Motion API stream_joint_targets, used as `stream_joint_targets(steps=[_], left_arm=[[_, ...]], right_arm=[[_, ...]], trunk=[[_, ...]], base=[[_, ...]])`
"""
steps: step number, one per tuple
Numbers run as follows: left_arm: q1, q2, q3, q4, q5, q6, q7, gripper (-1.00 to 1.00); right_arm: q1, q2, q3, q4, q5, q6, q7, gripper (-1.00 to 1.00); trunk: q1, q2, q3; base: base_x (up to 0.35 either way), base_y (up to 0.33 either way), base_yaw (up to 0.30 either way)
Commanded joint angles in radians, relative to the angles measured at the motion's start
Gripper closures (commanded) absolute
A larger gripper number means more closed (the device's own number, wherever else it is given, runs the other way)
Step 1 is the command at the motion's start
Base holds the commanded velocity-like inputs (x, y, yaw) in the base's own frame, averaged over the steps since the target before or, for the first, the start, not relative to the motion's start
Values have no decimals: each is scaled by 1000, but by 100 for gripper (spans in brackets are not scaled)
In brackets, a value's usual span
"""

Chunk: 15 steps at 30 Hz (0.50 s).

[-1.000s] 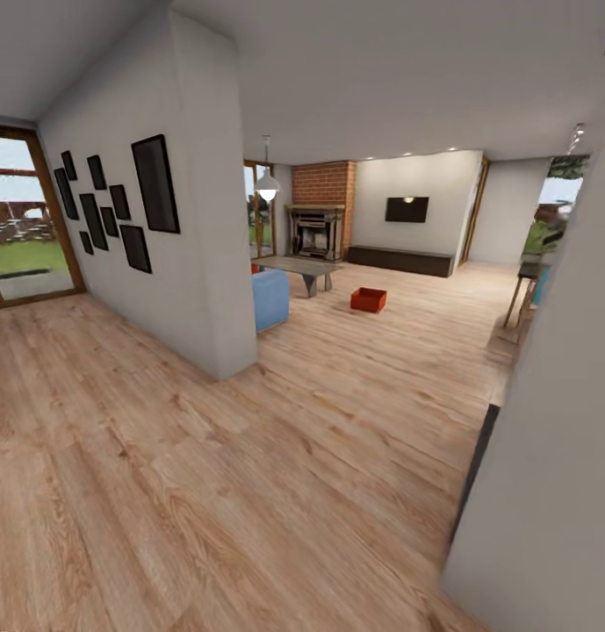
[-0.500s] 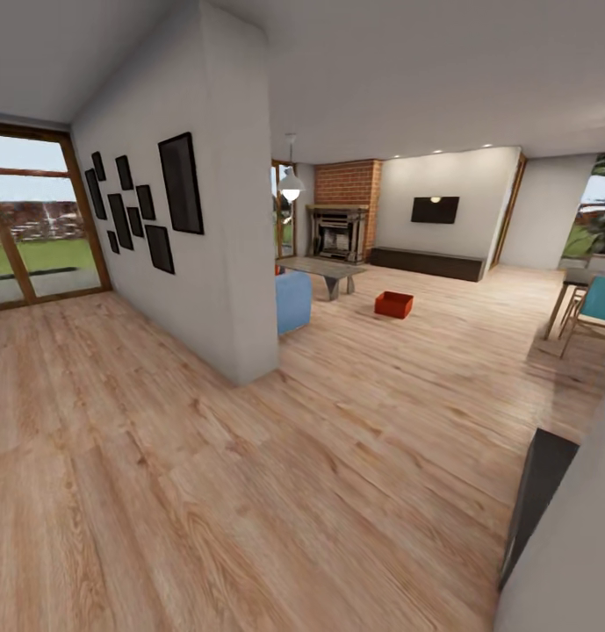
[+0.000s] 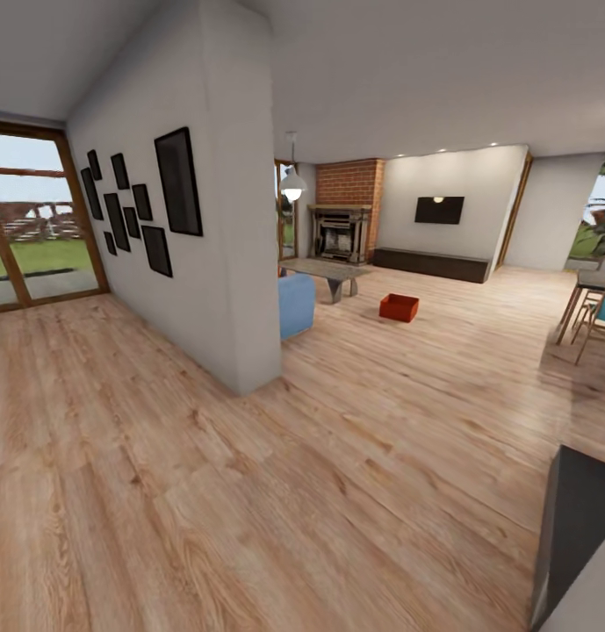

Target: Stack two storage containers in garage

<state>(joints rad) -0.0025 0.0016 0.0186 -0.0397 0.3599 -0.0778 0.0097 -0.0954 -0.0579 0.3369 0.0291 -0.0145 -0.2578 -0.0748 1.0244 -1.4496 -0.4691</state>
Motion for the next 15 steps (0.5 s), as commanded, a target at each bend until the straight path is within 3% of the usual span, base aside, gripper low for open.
stream_joint_targets(steps=[1, 15], left_arm=[[0, 0, 1, 0, 2, -1, 1, -100], [-1, 0, 1, 0, 2, 0, 1, -100]], right_arm=[[-1, 0, 8, 3, -1, -5, -3, -100], [-1, 1, 0, 3, -8, -9, -5, -100]], trunk=[[1, 0, -1], [1, 0, -1]], base=[[325, 9, 0], [325, 10, -13]])
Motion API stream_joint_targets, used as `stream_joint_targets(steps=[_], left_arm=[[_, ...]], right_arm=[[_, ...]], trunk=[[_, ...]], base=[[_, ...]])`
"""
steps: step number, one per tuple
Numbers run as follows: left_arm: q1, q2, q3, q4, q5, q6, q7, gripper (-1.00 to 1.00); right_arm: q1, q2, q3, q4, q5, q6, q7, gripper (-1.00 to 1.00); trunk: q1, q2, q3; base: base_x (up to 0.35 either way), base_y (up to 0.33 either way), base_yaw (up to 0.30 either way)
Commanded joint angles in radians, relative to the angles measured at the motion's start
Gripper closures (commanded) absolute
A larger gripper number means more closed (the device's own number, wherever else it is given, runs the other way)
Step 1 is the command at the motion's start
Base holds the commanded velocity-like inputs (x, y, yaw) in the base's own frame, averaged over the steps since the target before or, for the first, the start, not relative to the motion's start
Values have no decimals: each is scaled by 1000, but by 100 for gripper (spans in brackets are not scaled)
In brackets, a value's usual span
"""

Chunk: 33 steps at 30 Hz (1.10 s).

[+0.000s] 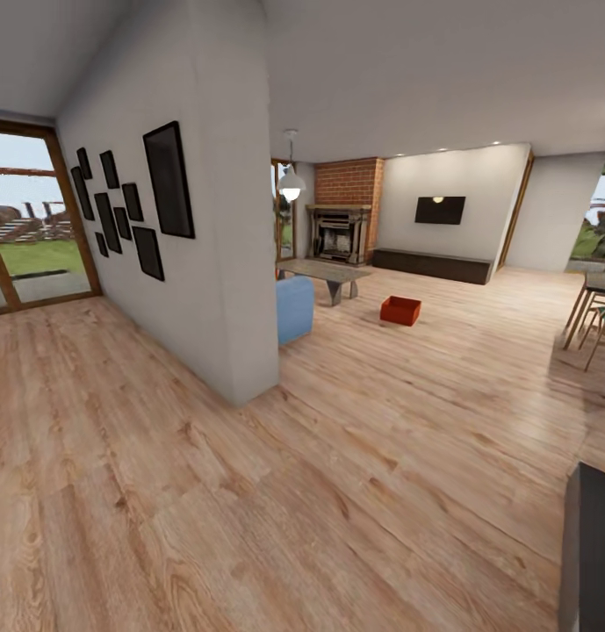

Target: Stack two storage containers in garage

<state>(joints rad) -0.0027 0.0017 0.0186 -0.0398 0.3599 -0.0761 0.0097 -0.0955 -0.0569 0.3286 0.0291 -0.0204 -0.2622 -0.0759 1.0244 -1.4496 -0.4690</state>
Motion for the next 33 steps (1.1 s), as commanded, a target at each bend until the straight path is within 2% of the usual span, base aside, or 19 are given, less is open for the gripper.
stream_joint_targets(steps=[1, 10, 33], left_arm=[[0, 0, 1, 0, 2, -2, 1, -100], [0, 0, 1, 0, 3, -4, 1, -100], [0, 0, 2, 0, 4, 3, 1, -100]], right_arm=[[-1, 1, 7, 3, -3, -5, -4, -100], [-1, 0, 7, 3, -4, -4, -4, -100], [-1, 2, 10, 3, 1, -2, -4, -100]], trunk=[[1, 0, -1], [1, 0, -1], [1, 0, -1]], base=[[325, 81, -168], [319, 156, -255], [301, 223, -281]])
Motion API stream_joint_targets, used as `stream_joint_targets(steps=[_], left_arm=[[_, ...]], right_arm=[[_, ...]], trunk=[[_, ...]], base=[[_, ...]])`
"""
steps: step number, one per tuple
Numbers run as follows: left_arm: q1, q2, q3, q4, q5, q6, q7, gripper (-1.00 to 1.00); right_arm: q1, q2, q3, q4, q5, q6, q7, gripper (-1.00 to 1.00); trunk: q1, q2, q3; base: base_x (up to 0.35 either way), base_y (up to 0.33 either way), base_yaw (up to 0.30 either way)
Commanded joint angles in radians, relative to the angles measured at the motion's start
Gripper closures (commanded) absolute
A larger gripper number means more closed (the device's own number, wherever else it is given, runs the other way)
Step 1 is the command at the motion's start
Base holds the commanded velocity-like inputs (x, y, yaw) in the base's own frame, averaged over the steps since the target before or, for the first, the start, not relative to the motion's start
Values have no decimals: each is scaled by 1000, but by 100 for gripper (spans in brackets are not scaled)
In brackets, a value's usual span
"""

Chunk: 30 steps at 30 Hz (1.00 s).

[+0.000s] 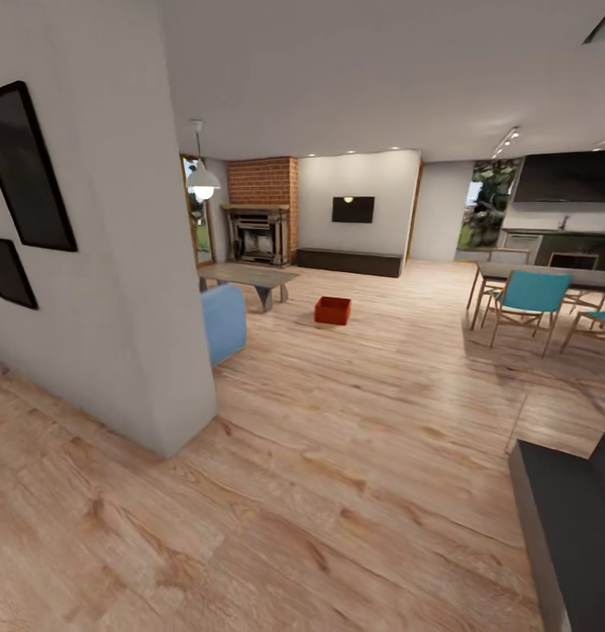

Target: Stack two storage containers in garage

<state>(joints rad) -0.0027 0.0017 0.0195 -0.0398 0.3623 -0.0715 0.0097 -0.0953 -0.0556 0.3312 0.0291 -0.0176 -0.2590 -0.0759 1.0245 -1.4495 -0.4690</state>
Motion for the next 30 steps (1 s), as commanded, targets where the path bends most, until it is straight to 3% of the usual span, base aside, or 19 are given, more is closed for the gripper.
stream_joint_targets(steps=[1, 30], left_arm=[[0, 0, 1, 0, 2, -1, 1, -100], [0, -2, 1, 0, 0, -4, 1, -100]], right_arm=[[-1, 0, 8, 3, -1, -5, -4, -100], [-1, 0, 18, 3, 6, -5, -4, -100]], trunk=[[1, 0, -1], [1, 0, -1]], base=[[302, 202, -131], [322, 51, -10]])
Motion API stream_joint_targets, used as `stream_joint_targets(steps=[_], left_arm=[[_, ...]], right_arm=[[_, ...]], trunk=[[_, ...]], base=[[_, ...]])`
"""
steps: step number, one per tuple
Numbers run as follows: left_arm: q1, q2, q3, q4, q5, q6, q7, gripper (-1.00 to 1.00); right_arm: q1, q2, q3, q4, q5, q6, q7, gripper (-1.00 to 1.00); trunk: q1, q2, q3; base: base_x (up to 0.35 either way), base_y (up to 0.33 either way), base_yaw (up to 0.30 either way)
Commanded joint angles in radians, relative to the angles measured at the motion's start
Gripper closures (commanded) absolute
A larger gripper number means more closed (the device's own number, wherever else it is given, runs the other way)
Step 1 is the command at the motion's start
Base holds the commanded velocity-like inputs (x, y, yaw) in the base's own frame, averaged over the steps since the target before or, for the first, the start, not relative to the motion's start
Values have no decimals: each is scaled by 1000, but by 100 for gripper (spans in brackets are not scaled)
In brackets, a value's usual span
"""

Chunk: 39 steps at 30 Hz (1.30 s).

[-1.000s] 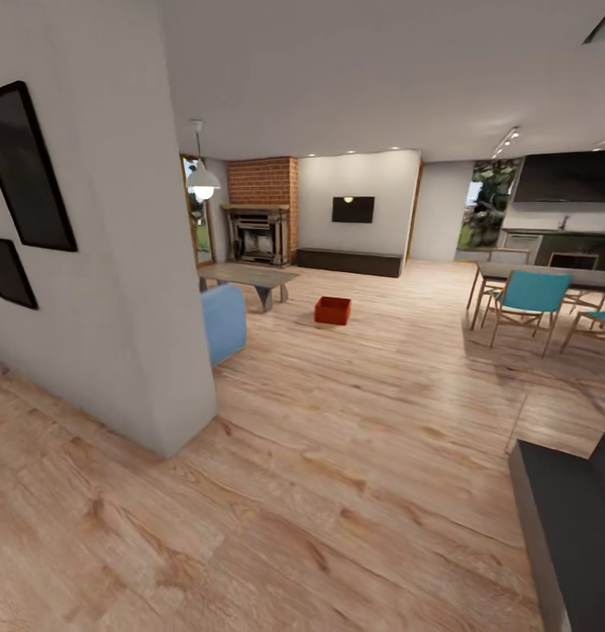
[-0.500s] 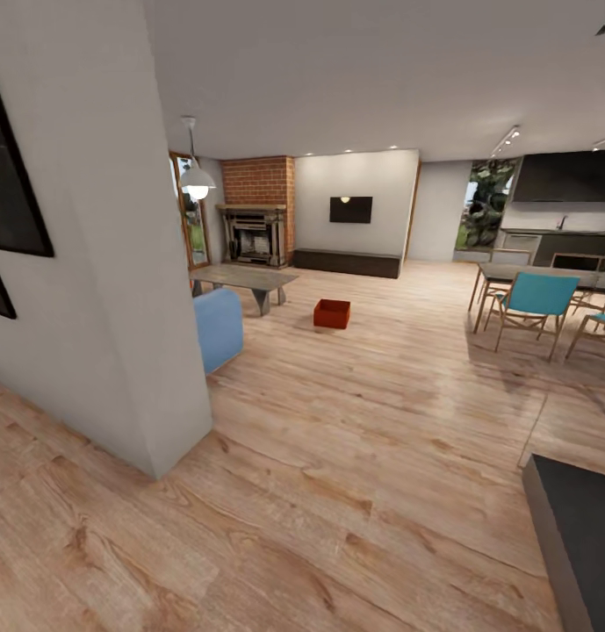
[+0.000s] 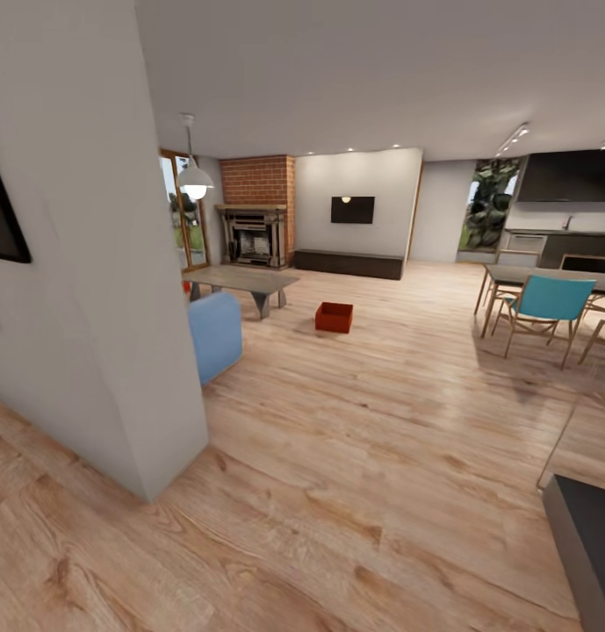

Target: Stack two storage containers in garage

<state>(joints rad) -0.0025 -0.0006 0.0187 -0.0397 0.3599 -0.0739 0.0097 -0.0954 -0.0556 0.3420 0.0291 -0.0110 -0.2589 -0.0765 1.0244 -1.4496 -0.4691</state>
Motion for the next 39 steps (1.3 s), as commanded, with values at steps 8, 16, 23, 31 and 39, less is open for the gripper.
stream_joint_targets(steps=[8, 16, 23, 31, 39], left_arm=[[0, -1, 1, 0, 2, -2, 1, -100], [0, 1, 1, 0, 2, 7, 1, -100], [0, -1, 2, 0, 2, 7, 1, -100], [-1, 1, 1, 0, 3, 8, 0, -100], [0, 1, 1, 0, 5, 15, -1, -100]], right_arm=[[-1, -2, 1, 3, -5, -10, -4, -100], [-1, 0, -3, 3, -14, -14, -5, -100], [-1, -1, -2, 3, -5, -14, -4, -100], [-1, 0, -1, 3, -3, -14, -3, -100], [-1, -1, 1, 3, 0, -13, -2, -100]], trunk=[[1, 0, -1], [1, 0, -1], [1, 0, -1], [1, 0, -1], [1, 0, -1]], base=[[325, 2, 0], [322, 107, -142], [301, 218, -282], [298, 216, -219], [315, 123, -14]])
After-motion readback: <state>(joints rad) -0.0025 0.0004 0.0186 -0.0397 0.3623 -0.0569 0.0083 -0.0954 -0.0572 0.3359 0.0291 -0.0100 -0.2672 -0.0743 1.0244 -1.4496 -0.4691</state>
